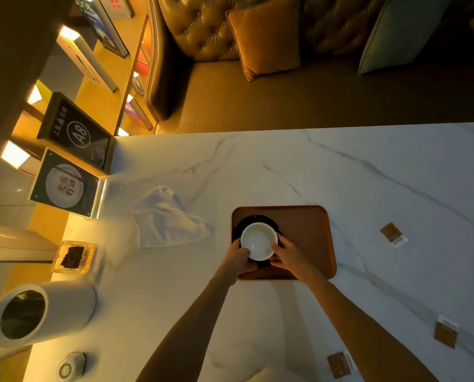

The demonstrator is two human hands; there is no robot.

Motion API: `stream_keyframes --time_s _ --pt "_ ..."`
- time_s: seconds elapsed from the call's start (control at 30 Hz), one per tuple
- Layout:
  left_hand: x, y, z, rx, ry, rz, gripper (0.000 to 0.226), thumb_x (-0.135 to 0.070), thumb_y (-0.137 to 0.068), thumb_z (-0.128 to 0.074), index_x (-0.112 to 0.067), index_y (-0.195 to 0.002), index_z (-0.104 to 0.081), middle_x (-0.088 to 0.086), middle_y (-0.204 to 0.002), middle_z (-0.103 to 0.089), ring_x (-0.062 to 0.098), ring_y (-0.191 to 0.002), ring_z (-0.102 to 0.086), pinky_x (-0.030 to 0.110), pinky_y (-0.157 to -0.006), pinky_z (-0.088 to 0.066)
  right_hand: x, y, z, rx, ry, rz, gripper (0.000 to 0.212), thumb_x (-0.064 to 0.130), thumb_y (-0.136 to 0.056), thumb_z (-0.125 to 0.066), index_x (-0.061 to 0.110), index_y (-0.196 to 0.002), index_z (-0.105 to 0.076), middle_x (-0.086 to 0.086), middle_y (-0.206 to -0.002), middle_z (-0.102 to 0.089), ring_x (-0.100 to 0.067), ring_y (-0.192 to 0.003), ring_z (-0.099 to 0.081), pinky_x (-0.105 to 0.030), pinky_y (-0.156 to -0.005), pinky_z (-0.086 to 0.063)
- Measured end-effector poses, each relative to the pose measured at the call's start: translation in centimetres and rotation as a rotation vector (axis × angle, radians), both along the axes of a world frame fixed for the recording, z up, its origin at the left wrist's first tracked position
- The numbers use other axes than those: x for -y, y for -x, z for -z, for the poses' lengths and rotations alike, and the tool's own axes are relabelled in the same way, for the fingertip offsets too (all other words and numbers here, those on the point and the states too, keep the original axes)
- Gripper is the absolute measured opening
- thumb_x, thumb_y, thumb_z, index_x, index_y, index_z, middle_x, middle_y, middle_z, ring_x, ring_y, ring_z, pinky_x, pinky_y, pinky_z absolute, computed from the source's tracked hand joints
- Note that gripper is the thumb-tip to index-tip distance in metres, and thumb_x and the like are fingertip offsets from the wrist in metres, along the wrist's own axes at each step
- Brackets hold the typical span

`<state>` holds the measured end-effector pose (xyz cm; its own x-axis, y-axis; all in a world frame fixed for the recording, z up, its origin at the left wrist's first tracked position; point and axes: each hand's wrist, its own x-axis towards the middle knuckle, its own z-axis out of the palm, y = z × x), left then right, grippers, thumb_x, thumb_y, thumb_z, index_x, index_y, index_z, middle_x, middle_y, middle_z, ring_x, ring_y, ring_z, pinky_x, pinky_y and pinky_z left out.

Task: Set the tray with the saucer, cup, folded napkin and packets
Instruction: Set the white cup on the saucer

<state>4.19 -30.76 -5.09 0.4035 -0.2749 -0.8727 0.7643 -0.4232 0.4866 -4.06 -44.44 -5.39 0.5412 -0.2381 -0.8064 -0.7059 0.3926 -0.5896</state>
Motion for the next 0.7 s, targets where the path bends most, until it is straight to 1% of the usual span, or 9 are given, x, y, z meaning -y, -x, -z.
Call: stream_keyframes --time_s 0.1,0.2,0.33,0.4,0.5,0.7 --pt "-0.05 -0.19 0.08 0.010 -0.002 0.002 0.058 0.001 -0.086 -0.045 -0.017 -0.142 -0.041 0.013 -0.130 -0.050 0.032 -0.113 -0.059 0.039 -0.078 -0.061 -0.11 -0.07 0.08 -0.006 0.002 -0.005 0.050 0.017 -0.099 -0.045 0.022 -0.147 -0.030 -0.017 -0.143 -0.040 -0.036 -0.124 -0.050 -0.050 -0.101 -0.046" --pt "-0.01 -0.07 0.04 0.015 0.002 -0.013 0.057 0.001 -0.087 -0.044 -0.016 -0.141 -0.041 0.012 -0.130 -0.049 0.032 -0.115 -0.057 0.037 -0.077 -0.060 -0.13 0.02 0.20 -0.003 -0.011 -0.015 0.051 0.020 -0.100 -0.044 0.023 -0.148 -0.027 -0.016 -0.145 -0.036 -0.038 -0.126 -0.049 -0.051 -0.103 -0.043" --pt "0.04 -0.09 0.04 0.014 0.009 -0.020 0.056 0.002 -0.087 -0.044 -0.016 -0.141 -0.042 0.012 -0.130 -0.049 0.031 -0.116 -0.055 0.036 -0.076 -0.060 -0.14 0.00 0.23 -0.002 -0.019 -0.012 0.051 0.021 -0.100 -0.043 0.024 -0.148 -0.026 -0.015 -0.147 -0.035 -0.038 -0.127 -0.048 -0.051 -0.103 -0.041" --pt "0.08 -0.18 -0.04 0.007 0.004 -0.028 0.056 0.002 -0.088 -0.043 -0.015 -0.141 -0.042 0.012 -0.129 -0.048 0.032 -0.118 -0.055 0.036 -0.075 -0.060 -0.16 -0.05 0.23 -0.001 -0.020 -0.017 0.051 0.021 -0.100 -0.043 0.024 -0.148 -0.026 -0.015 -0.146 -0.035 -0.037 -0.127 -0.048 -0.051 -0.103 -0.041" --pt "0.12 -0.23 -0.04 0.006 -0.005 -0.028 0.056 0.002 -0.088 -0.044 -0.015 -0.141 -0.042 0.013 -0.132 -0.048 0.033 -0.119 -0.054 0.038 -0.078 -0.060 -0.14 -0.07 0.29 -0.004 -0.013 -0.029 0.050 0.022 -0.100 -0.042 0.024 -0.148 -0.027 -0.015 -0.145 -0.036 -0.037 -0.126 -0.049 -0.054 -0.105 -0.040" --pt "0.22 -0.13 -0.19 0.020 -0.020 -0.022 0.055 0.001 -0.088 -0.045 -0.016 -0.140 -0.044 0.013 -0.130 -0.050 0.033 -0.118 -0.055 0.037 -0.076 -0.060 -0.24 -0.02 0.30 -0.006 0.008 -0.057 0.049 0.025 -0.101 -0.041 0.026 -0.148 -0.026 -0.013 -0.145 -0.037 -0.036 -0.126 -0.050 -0.057 -0.106 -0.039"
